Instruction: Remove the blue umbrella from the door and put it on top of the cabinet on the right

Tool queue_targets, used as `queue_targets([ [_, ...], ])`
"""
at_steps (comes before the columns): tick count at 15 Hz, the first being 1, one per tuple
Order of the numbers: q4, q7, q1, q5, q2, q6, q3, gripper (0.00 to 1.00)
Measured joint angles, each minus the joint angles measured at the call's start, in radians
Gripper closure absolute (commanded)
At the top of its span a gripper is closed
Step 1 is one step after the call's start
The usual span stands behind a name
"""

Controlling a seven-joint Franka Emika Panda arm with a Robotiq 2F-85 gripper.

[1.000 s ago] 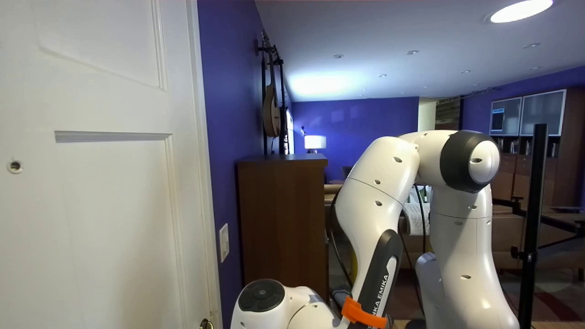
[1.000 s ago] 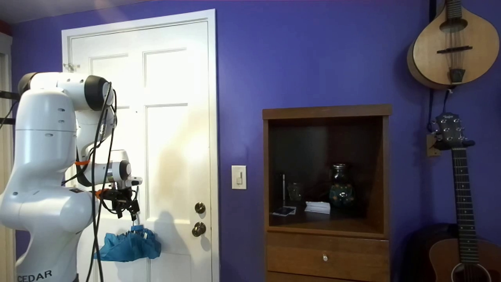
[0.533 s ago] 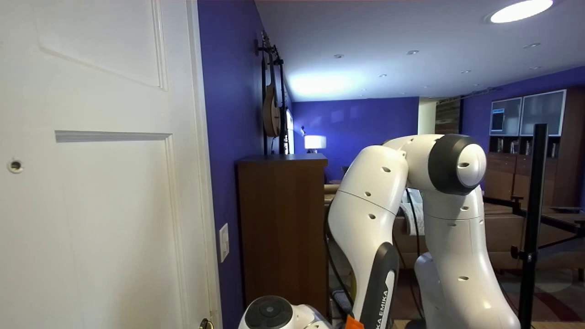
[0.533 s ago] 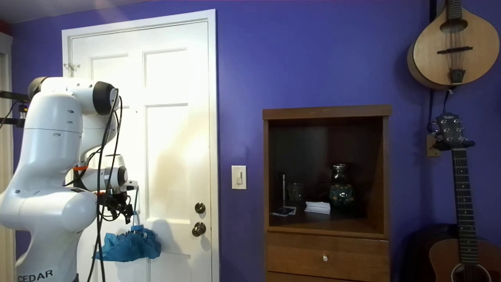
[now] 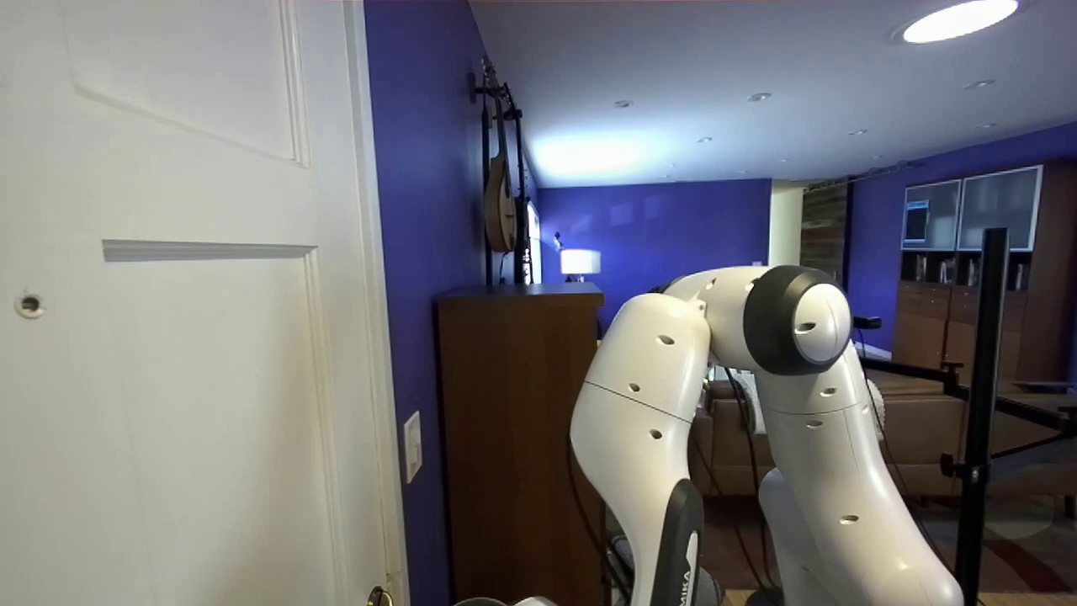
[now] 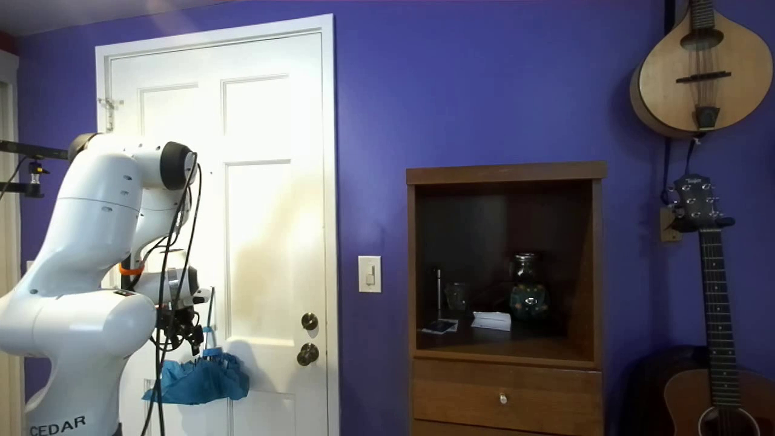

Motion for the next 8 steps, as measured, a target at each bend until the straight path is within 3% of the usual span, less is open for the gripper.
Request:
queue_targets([
  [8,0.027,-0.002,0.004,-0.01,0.026,-0.017,-0.009,0.0],
])
